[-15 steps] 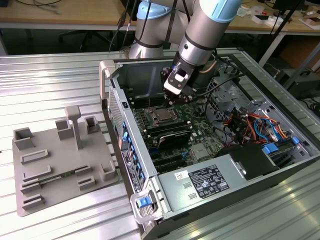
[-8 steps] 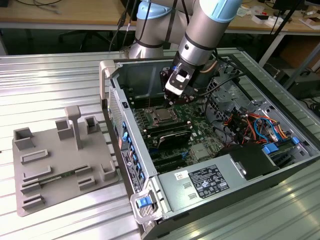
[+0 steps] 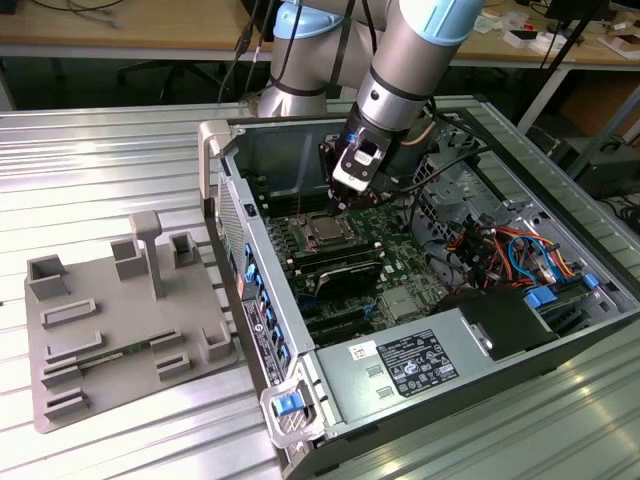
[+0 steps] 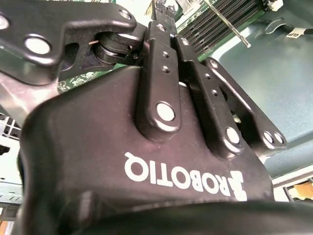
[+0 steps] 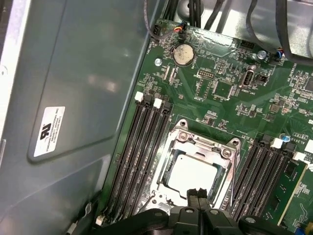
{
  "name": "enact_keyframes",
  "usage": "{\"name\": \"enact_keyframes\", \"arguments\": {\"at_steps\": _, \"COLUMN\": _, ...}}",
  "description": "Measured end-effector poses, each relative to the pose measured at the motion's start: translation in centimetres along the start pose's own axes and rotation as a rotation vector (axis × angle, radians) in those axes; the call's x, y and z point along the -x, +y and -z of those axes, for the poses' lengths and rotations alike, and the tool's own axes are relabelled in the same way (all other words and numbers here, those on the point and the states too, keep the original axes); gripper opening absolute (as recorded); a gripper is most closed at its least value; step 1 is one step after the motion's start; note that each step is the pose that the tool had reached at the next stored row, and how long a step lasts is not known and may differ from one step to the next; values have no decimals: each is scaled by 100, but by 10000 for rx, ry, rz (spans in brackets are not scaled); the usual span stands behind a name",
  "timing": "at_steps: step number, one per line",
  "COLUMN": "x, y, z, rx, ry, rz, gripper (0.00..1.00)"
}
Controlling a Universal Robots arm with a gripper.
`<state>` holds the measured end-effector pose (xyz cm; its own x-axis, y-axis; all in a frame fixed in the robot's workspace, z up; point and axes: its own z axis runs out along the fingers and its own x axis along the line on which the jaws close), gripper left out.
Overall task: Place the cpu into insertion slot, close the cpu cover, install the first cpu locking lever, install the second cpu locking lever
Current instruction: 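Install the first cpu locking lever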
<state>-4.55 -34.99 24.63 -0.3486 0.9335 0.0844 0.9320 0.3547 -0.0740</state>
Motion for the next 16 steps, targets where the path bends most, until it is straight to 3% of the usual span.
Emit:
{"name": "enact_keyframes", "arguments": {"at_steps": 7, "x": 0, "y": 0, "z": 0, "rx": -36, "ry": -31, "rz": 433, "gripper": 11}}
{"name": "enact_keyframes", "arguments": {"at_steps": 16, "x": 0, "y": 0, "z": -1, "rx": -57, "ry": -49, "rz": 692, "gripper": 11}}
